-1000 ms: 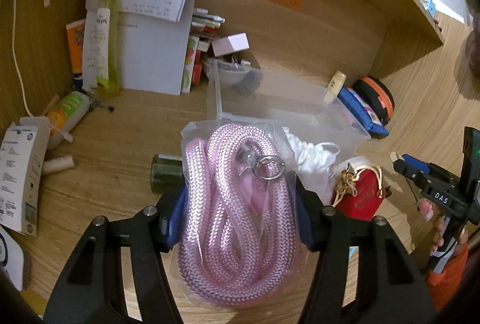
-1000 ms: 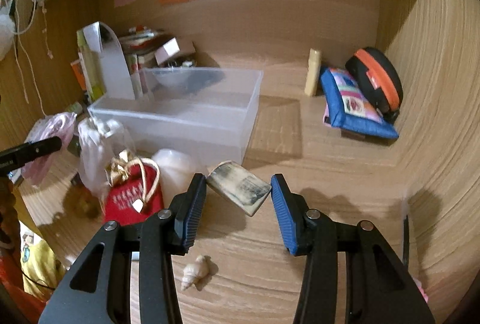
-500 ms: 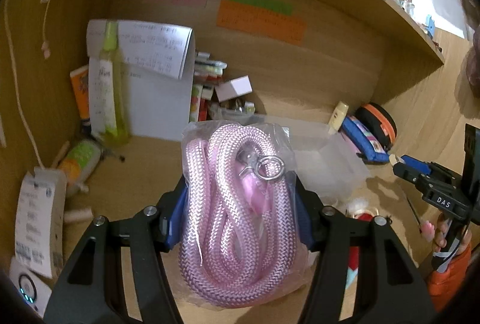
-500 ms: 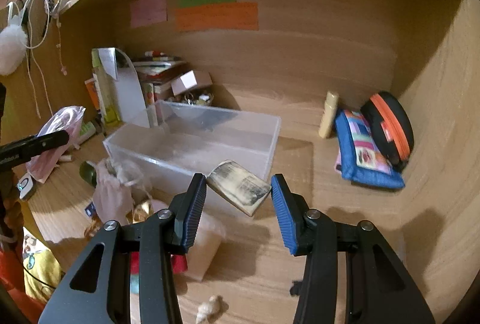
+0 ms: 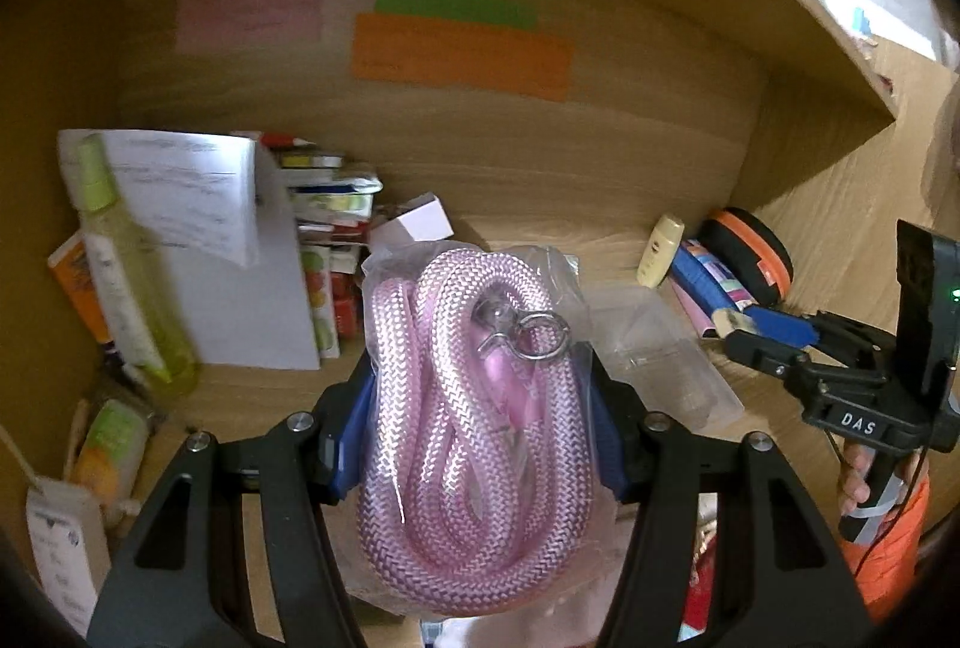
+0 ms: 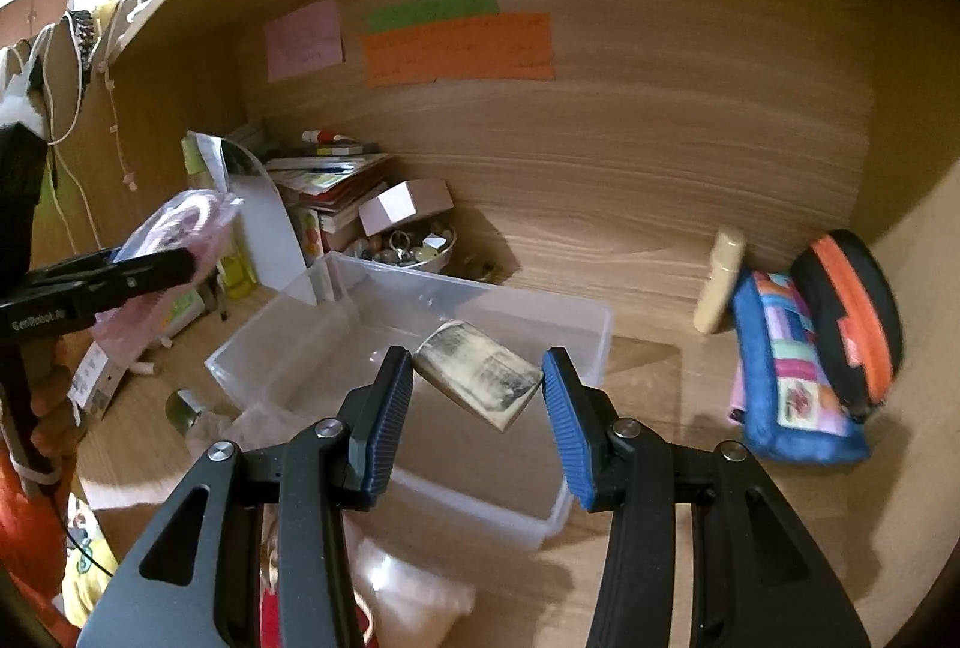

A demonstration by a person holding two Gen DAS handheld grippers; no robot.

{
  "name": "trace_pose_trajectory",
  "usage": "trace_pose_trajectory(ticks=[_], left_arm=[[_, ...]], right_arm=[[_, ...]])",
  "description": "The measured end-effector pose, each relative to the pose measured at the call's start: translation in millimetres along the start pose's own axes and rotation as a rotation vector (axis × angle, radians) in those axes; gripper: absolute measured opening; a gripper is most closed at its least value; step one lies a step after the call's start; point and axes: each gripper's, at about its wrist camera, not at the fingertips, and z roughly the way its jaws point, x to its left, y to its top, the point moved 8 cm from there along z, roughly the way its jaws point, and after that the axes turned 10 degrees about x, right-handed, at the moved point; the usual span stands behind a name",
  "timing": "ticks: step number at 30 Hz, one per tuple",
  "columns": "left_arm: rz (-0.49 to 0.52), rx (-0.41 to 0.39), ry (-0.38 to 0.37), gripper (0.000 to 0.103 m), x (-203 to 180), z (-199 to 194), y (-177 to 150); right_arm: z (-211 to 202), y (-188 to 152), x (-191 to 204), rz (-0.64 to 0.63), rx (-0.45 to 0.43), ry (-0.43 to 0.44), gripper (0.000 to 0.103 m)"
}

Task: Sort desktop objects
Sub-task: 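Carry the pink rope and the wrapped block into the clear box and release both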

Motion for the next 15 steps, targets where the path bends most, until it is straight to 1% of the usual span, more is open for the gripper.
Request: trace_pose_trajectory(ticks=[2, 4, 7, 11, 15], left_arm=[[0.003, 0.018, -0.002, 0.060, -1, 14, 4], [0.003, 0.052, -0.024, 0.060, -3, 32, 7], [0.010, 0.095, -0.029, 0.060, -6, 56, 6], [0.018, 0.153, -0.031, 0.060, -5, 86, -1], [0.025, 0.206, -0.033, 0.060, -3, 105, -11]], right_arm=[[12, 6, 1, -0.002, 0.016, -0.005, 0.041], [22, 11, 2, -0.006, 0.032, -0.008, 0.041], [42, 14, 4, 0.003, 0.068, 0.009, 0.041], [71, 4, 7, 0.006, 0.139, 0.025, 0.041], [84, -5, 6, -0.002, 0.177, 0.021, 0.041]])
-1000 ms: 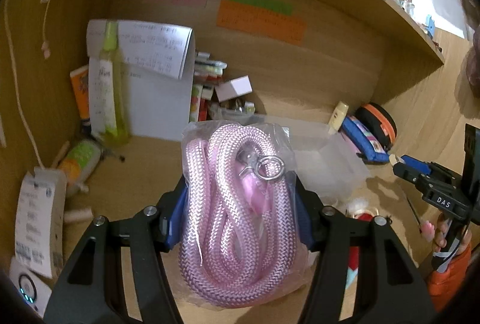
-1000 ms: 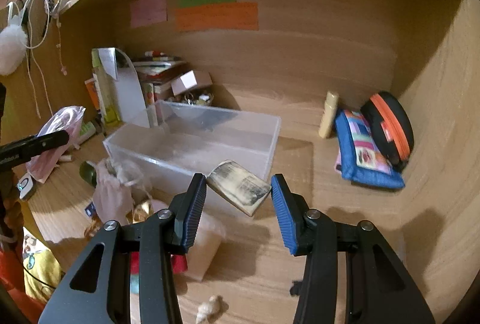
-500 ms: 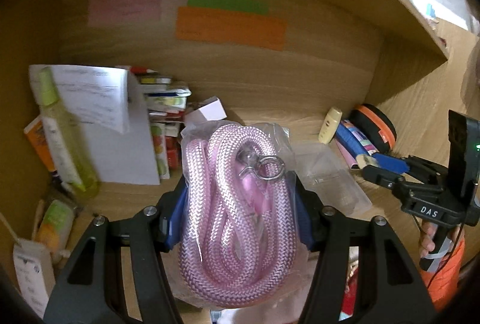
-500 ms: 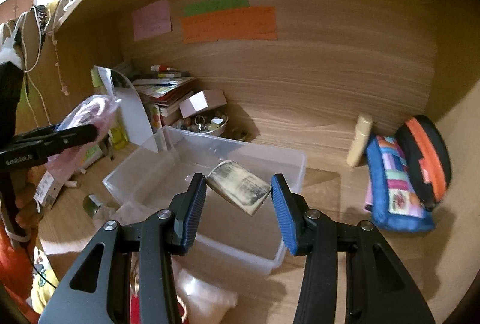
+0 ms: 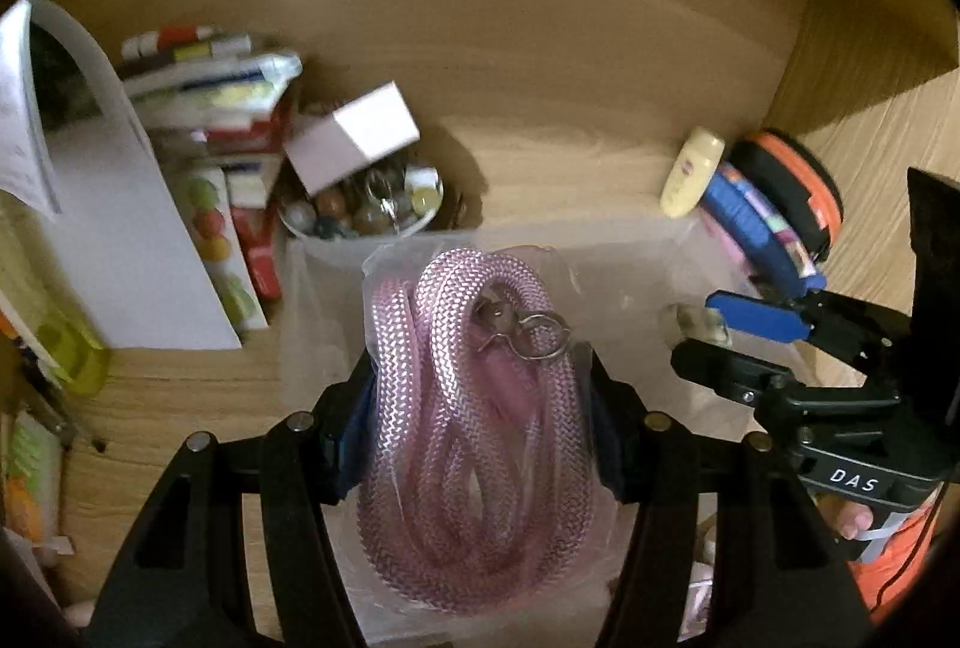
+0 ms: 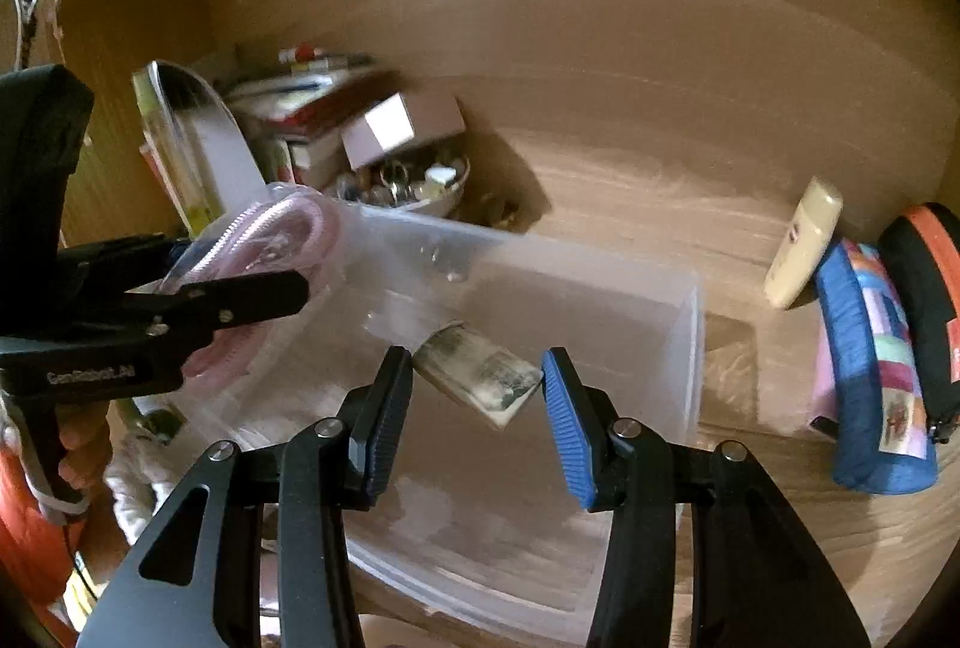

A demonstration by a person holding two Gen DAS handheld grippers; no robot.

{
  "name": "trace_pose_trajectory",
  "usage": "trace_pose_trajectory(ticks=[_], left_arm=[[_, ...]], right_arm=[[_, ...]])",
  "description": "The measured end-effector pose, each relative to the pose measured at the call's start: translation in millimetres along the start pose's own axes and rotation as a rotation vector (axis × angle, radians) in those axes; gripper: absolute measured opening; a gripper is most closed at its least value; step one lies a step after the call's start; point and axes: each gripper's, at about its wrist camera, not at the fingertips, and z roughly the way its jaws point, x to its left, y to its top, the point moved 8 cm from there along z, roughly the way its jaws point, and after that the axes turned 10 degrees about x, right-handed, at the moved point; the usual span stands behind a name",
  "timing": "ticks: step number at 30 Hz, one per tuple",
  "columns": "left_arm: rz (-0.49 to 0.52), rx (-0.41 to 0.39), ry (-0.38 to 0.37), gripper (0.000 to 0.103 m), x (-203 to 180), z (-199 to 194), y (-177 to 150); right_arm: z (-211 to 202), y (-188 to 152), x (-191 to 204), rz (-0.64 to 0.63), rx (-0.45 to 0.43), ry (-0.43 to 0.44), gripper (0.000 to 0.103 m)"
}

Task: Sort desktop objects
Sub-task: 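Carry the pink rope and the wrapped block into the clear box and release both, then grasp the dark green bottle with the left gripper while the right gripper grasps the red pouch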

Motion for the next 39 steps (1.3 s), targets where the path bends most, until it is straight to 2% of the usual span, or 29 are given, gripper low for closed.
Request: trace_pose_trajectory(ticks=[7, 17, 22, 23, 25, 26, 30, 34, 36, 39], left_arm=[[0.046, 0.045, 0.008, 0.060, -9, 14, -6], [0.077, 0.053, 0.055, 0.060, -8, 15, -7], [0.086, 0.052, 0.019, 0.060, -8, 10, -8], [0.087, 0.044, 0.012, 0.060, -8, 7, -7], [0.092, 0.035, 0.002, 0.060, -10, 4, -6], [0.095, 0.028, 0.000, 0.061, -11, 1, -6], [0.104, -0.007, 0.008, 0.063, -13, -11, -1], [0.095, -0.048, 0.022, 0.075, -10, -31, 2], [0.097, -0.074, 0.046, 0.076, -9, -43, 2], [0.096, -0.108, 0.089, 0.087, -7, -60, 0]], right_arm=[[14, -4, 1, -0.001, 0.041, -0.007, 0.042], [23, -10, 5, -0.023, 0.064, -0.043, 0.042], [22, -10, 9, -0.047, 0.054, -0.063, 0.043], [21, -10, 10, -0.050, 0.048, -0.063, 0.044], [18, -9, 10, -0.050, 0.030, -0.073, 0.057], [15, -7, 10, -0.051, 0.011, -0.086, 0.060], [5, -3, 11, -0.053, -0.026, -0.103, 0.066], [-9, 0, 12, -0.047, -0.067, -0.134, 0.075], [-21, 3, 12, -0.049, -0.097, -0.153, 0.078], [-44, 6, 15, -0.051, -0.154, -0.171, 0.084]])
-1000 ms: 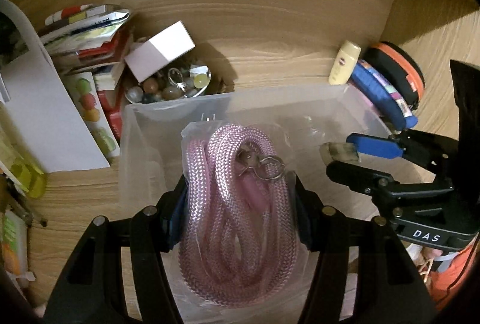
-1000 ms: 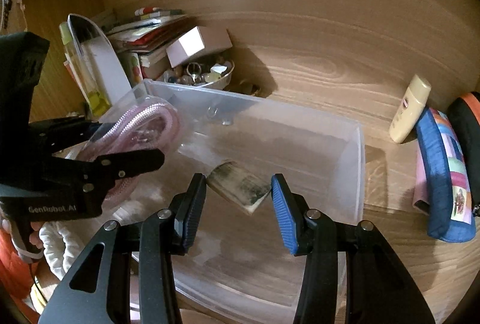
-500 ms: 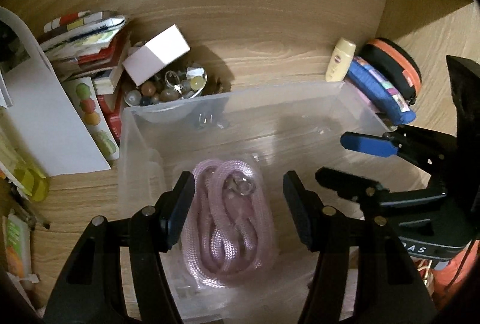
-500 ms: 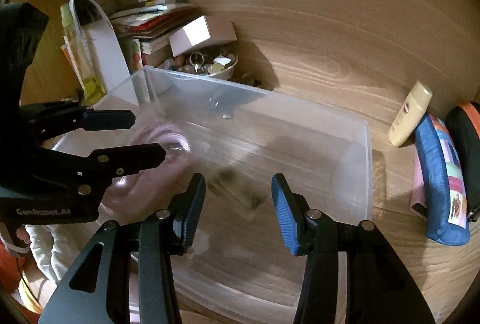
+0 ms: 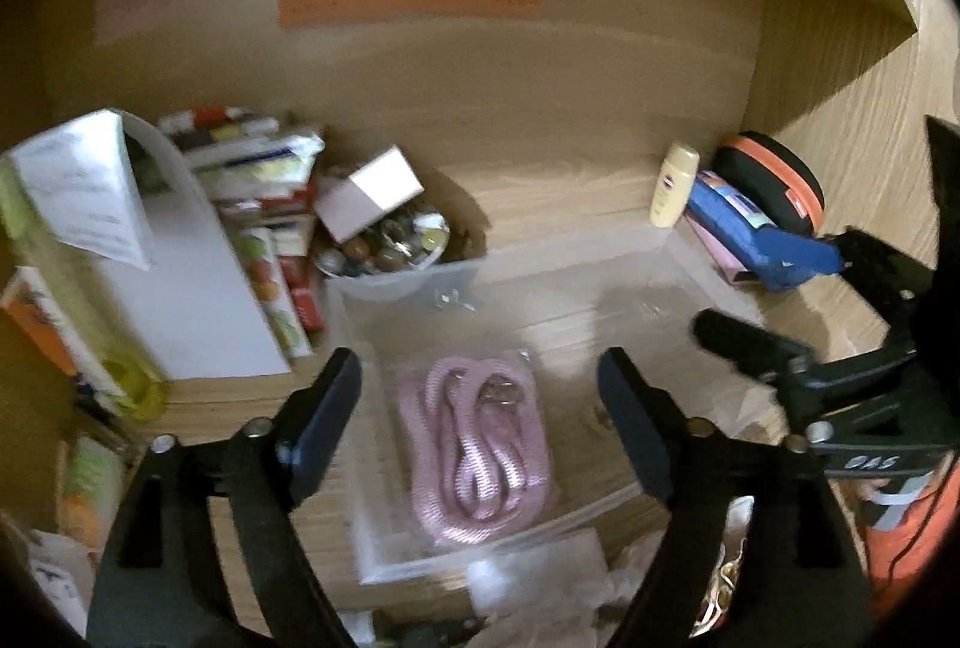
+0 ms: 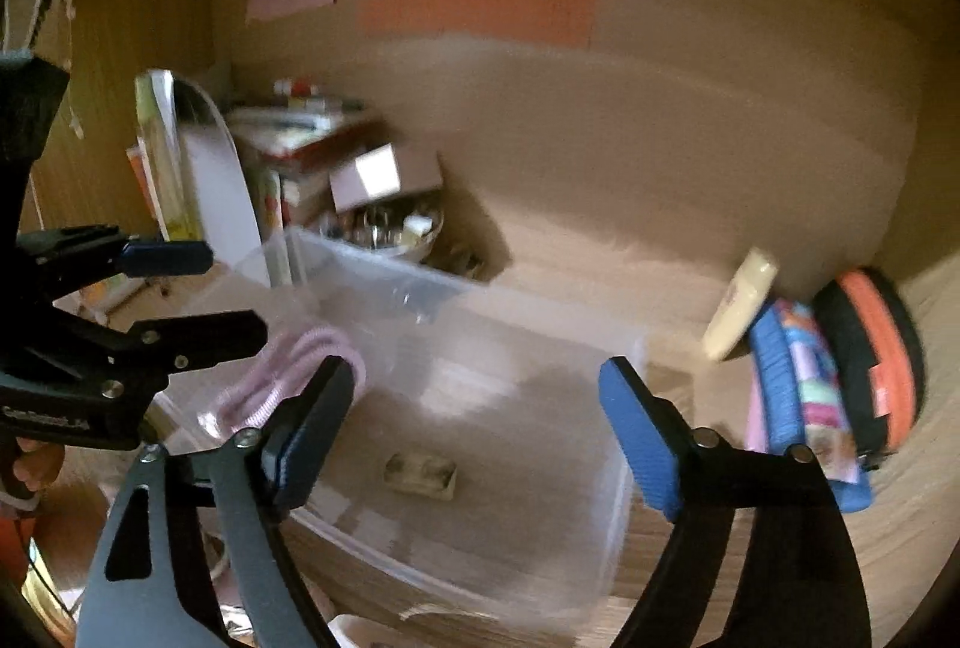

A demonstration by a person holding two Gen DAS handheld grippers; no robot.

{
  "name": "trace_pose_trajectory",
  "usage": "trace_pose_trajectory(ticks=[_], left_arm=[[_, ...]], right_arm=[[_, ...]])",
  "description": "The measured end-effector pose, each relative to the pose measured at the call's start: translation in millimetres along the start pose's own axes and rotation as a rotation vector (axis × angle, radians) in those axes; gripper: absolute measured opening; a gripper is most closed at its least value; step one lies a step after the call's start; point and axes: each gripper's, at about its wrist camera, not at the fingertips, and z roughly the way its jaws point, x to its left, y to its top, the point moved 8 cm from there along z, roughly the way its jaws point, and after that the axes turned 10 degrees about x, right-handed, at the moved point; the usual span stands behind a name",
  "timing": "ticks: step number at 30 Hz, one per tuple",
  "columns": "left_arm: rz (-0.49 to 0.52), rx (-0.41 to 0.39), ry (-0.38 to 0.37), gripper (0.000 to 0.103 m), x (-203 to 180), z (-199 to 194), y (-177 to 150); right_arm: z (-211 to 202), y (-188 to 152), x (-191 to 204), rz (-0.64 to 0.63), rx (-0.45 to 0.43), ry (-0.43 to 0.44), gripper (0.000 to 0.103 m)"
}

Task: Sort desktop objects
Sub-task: 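Grasp the dark green bottle with the left gripper while the right gripper grasps the red pouch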

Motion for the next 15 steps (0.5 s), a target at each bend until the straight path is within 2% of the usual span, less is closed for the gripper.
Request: trace_pose_trajectory(ticks=[1, 8, 9, 15], left_arm=[[-0.002, -0.012, 0.011, 0.091, 2, -6, -1], [-0.023, -0.076, 0.068, 0.098, 21, -46, -17], [-0.027, -0.080, 0.073, 0.098, 24, -50, -20], [-0.060, -0.067, 0.120, 0.099, 50, -69, -51]], right_arm=[[-9, 1, 0, 0.000, -0.018, -0.002, 0.084], [-58, -9, 3, -0.002, -0.097, -0.032, 0.092], [-65, -12, 3, -0.003, -0.106, -0.037, 0.095], [-98, -39, -2, 0.005, -0.135, -0.077, 0.096]])
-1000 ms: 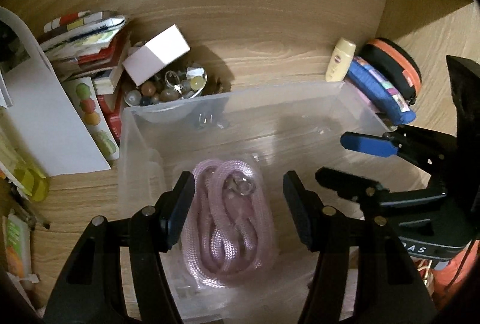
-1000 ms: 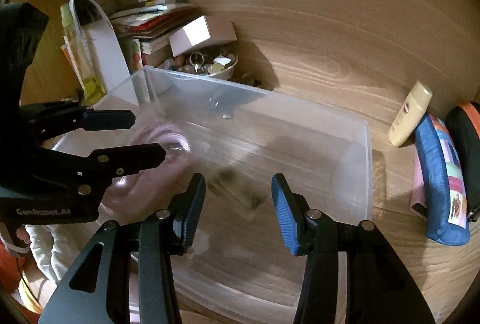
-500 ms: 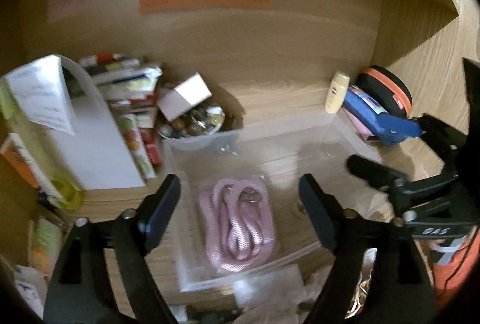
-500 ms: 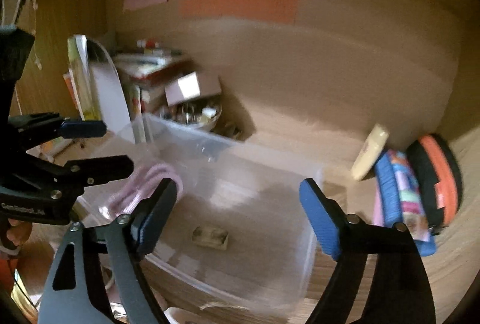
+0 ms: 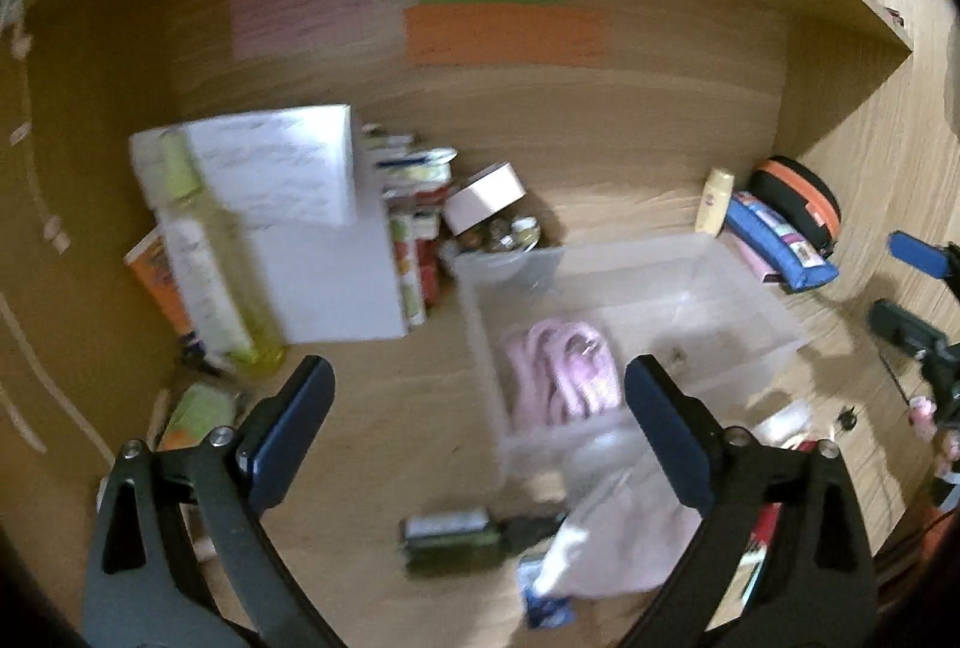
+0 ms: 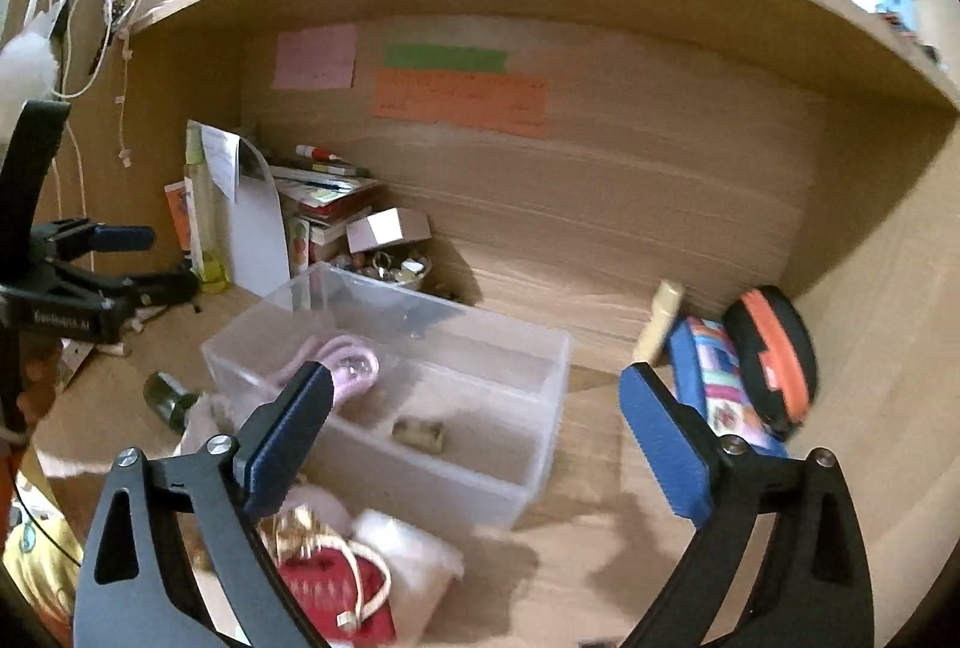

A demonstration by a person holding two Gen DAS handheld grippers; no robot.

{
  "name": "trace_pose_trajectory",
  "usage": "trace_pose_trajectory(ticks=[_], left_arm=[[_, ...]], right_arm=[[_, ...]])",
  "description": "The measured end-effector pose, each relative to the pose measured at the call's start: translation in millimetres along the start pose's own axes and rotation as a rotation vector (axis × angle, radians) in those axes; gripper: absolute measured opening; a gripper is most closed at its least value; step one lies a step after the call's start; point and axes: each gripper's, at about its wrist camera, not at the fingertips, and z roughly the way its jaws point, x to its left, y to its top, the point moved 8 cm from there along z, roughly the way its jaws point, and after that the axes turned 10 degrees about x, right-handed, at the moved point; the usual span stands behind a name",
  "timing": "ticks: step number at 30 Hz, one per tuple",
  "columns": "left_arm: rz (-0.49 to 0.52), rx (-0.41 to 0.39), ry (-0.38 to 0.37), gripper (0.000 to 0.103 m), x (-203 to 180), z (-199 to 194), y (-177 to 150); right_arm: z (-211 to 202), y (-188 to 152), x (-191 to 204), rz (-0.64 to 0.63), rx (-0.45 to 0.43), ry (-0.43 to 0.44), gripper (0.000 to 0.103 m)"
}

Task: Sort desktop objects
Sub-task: 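Grasp the dark green bottle with the left gripper while the right gripper grasps the red pouch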

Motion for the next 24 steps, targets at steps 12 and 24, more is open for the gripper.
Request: trace_pose_trajectory(ticks=[12, 24], left_arm=[[-0.064, 0.139, 0.011, 0.099, 28, 13, -67], [-0.132, 0.264, -0.046, 0.099, 31, 53, -99]], right_arm=[[-20, -65, -14, 0.042, 0.103, -0.072, 0.096], [8, -105, 38, 0.047, 0.208, 0.106, 0.096]])
